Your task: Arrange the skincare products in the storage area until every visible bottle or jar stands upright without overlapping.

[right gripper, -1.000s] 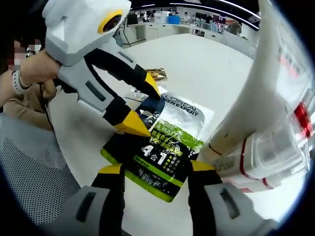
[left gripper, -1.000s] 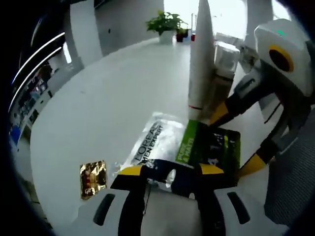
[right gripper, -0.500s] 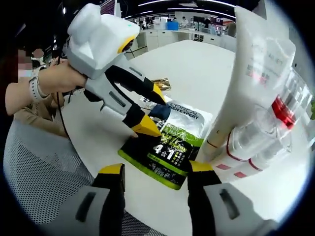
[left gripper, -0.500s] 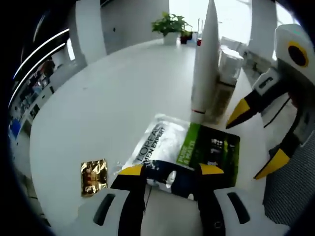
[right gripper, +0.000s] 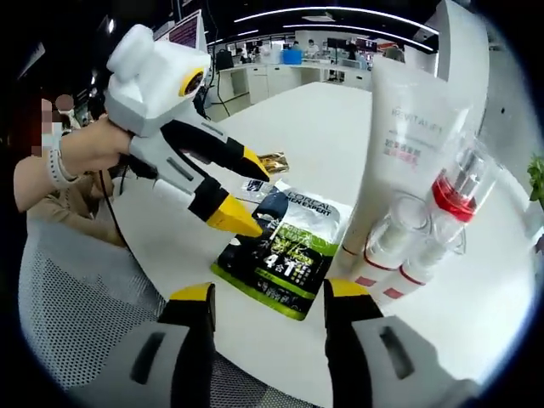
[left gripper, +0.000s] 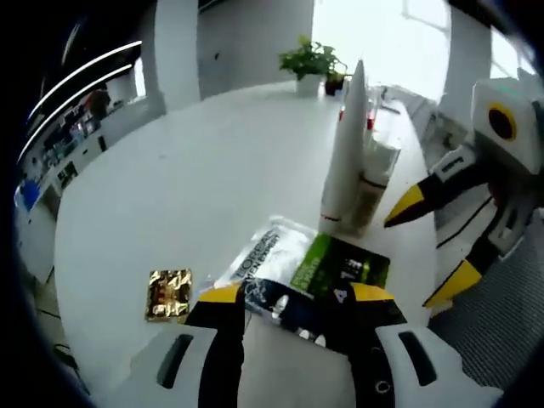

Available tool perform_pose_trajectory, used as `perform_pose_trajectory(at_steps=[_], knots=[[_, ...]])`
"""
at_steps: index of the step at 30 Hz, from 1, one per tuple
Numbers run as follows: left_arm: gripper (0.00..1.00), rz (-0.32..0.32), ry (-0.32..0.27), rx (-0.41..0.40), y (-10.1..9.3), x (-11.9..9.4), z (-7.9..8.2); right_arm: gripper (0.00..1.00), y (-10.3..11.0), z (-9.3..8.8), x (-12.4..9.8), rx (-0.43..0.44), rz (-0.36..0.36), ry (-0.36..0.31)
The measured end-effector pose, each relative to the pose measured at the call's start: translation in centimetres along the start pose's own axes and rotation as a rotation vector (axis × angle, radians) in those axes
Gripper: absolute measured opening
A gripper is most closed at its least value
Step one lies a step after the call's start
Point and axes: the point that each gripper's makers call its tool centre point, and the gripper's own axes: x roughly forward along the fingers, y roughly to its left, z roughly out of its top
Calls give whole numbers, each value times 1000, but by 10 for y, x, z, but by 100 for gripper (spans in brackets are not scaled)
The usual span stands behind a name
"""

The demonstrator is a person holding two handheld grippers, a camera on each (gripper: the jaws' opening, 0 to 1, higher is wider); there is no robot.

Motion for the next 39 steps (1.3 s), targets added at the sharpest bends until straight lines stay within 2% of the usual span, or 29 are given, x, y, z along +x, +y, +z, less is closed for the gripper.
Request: perform_pose_trajectory(at_steps=[2, 6, 9, 12, 16, 20, 27, 30, 32, 39], knots=[[45, 6, -4, -4, -2, -7, 1, 53, -1, 1, -4, 5, -6, -8], [53, 8, -17, -19, -8, -17, 3, 55, -6, 2, -14, 17, -36, -30], [53, 21, -46, -29, -10, -26, 8, 56, -9, 3, -22, 24, -51, -44], [58, 29, -66, -46, -11, -35, 11, 60, -13, 3, -29, 20, -67, -48], [59, 31, -82, -52, -15, -46, 12, 66, -20, 6, -39, -28, -102, -52], [68, 44, -84, -65, -14, -58, 12, 73, -28, 12, -49, -5, -104, -82], [77, 53, -95, -70, -14, -74, 8, 80, -40, 22, -63, -34, -141, -113], [78, 46, -86, -67, -15, -78, 5, 85, -43, 24, -67, -48, -153, -114], [82, 48, -76, -66, -16, -80, 2, 88, -45, 25, -69, -55, -160, -119], [90, 45, -75, -72, -22, -84, -1, 92, -51, 31, -77, -71, -169, -130]])
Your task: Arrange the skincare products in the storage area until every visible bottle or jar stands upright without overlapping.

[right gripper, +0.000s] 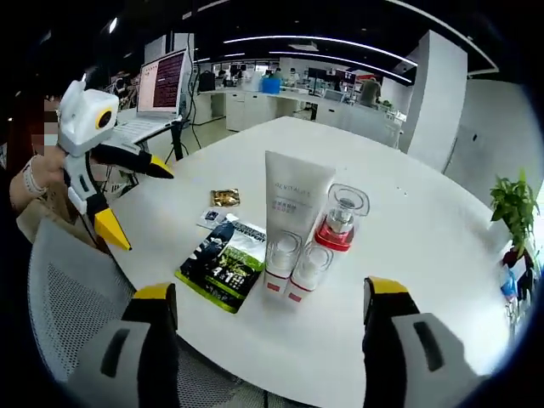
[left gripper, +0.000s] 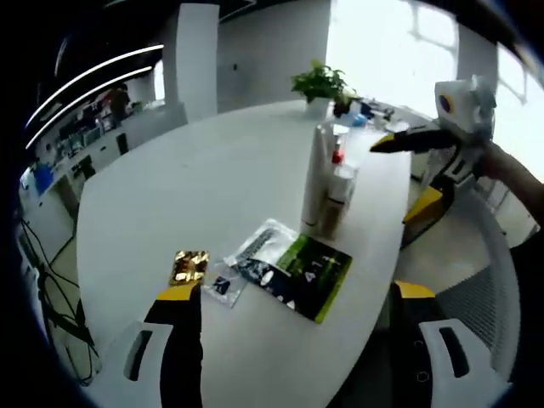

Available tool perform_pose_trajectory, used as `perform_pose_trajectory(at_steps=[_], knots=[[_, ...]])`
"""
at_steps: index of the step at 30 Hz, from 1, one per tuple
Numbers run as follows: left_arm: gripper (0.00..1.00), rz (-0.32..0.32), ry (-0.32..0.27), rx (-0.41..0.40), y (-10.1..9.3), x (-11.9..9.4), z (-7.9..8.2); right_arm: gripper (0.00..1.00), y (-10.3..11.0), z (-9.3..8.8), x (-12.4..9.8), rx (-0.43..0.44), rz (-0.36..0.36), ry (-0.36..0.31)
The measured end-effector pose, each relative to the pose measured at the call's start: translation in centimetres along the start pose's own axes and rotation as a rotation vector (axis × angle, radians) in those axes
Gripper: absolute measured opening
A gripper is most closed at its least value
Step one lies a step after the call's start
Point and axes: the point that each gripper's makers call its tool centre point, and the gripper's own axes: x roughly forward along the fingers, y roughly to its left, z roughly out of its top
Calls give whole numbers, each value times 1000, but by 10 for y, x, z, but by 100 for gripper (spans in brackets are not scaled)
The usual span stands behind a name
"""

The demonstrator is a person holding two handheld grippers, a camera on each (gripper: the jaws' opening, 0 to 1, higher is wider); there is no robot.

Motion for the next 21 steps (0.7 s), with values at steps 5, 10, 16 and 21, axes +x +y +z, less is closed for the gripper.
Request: perform_pose_trajectory(at_steps=[5, 10, 16, 21], knots=[[91, -4, -18, -3, -5, -1, 7, 95, -2, 0, 0, -6, 14, -13], [97, 7, -18, 4, -11, 2, 13, 98, -3, -5, -2, -24, 60, -8], [97, 31, -21, 7, -21, 2, 12, 99, -9, -7, -8, -36, 106, -24], [97, 67, -17, -11, -24, -1, 10, 99, -10, -9, -12, -53, 160, -34]])
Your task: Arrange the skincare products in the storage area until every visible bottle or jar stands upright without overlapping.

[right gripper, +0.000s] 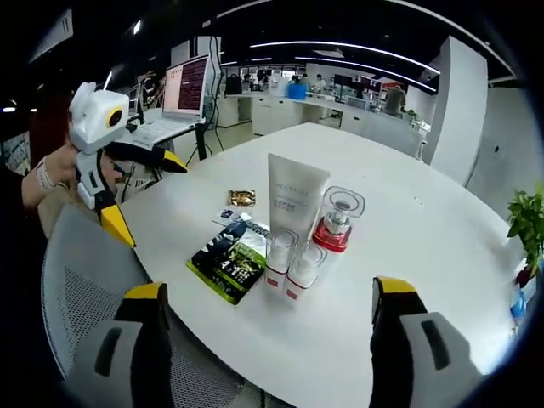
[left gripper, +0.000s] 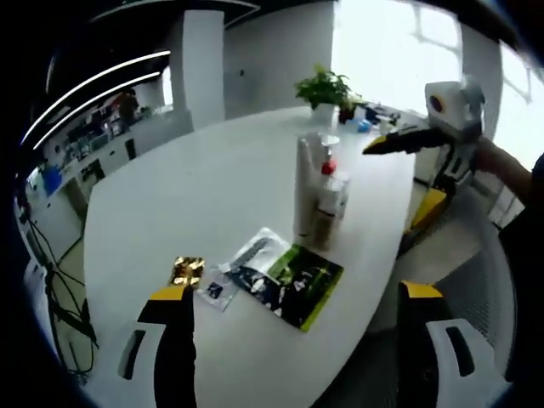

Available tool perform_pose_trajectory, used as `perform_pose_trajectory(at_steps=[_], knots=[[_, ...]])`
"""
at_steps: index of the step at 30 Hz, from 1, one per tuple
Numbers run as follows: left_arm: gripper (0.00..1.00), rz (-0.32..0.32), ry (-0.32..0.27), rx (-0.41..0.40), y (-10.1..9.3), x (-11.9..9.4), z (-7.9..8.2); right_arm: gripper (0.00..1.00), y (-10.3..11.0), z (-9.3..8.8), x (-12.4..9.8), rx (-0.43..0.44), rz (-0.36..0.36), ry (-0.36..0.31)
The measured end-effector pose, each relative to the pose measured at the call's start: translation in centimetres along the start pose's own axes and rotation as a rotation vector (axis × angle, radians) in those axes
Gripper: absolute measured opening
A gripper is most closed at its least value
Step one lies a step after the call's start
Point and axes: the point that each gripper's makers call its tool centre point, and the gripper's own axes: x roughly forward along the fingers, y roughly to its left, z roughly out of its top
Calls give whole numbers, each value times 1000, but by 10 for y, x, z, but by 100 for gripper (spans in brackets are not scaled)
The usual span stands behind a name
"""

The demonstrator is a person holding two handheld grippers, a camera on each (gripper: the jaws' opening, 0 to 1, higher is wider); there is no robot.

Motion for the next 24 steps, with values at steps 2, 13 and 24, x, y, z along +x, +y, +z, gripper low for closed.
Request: perform_pose_trajectory(at_steps=[2, 13, 24], knots=[[97, 11, 11, -10, -2, -1, -3, 99, -1, -1, -2, -6, 12, -3], [97, 66, 25, -80, -11, 1, -12, 100, -4, -5, -6, -61, 91, -10], [97, 96, 13, -67, -14, 4, -10, 100, -2, -9, -9, -92, 153, -19]])
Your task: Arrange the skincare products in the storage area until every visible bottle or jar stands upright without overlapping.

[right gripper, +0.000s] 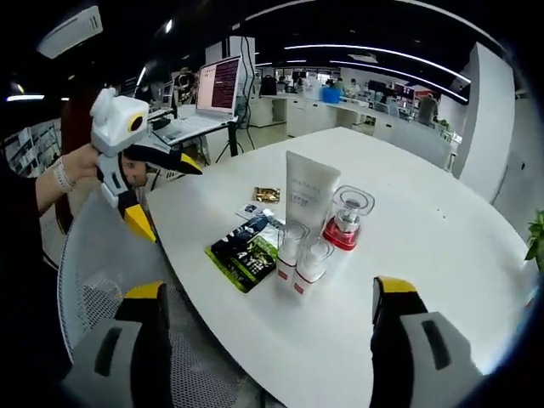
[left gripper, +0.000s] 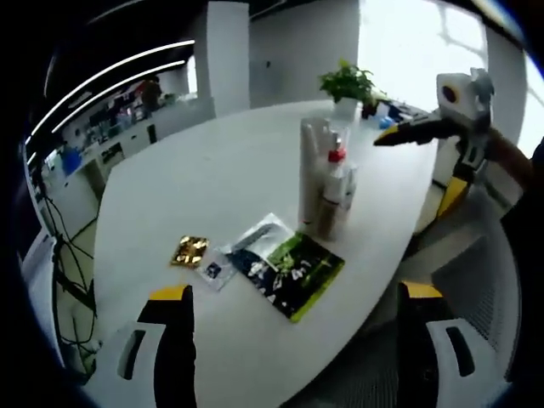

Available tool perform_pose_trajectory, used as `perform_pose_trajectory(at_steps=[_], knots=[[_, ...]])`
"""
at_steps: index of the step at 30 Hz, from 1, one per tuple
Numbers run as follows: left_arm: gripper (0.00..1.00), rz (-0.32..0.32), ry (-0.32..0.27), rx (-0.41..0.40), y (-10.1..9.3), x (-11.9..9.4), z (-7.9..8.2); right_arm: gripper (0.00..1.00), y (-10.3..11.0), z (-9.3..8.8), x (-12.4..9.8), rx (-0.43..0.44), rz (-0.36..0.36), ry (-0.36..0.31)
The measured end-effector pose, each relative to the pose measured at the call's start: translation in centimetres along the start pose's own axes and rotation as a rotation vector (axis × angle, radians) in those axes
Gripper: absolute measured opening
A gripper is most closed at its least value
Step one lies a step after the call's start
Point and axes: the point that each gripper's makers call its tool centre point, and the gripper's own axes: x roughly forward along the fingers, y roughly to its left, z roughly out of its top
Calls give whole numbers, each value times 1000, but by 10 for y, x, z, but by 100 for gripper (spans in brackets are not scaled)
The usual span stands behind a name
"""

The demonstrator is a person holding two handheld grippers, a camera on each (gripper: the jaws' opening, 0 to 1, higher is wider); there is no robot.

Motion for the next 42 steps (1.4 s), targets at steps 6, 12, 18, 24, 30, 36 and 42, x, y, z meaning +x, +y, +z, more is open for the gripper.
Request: perform_pose_trajectory(at_steps=[6, 12, 18, 24, 30, 36, 42], knots=[[95, -9, 23, 29, 6, 2, -4, 100, -1, -7, 0, -5, 5, 9], [92, -64, 47, 71, 13, 8, -6, 100, -2, -8, 4, 18, -8, 21], [83, -139, 82, 83, 23, 20, -9, 100, -4, -1, 8, 37, -41, 9], [82, -202, 109, 77, 37, 38, -16, 100, -4, 0, 13, 69, -72, 28], [82, -250, 140, 131, 51, 51, -16, 100, -5, -3, 17, 99, -99, 58], [81, -317, 138, 135, 61, 66, -14, 100, -2, -2, 22, 117, -110, 80], [77, -386, 200, 161, 65, 79, -21, 100, -4, -8, 23, 141, -126, 109]])
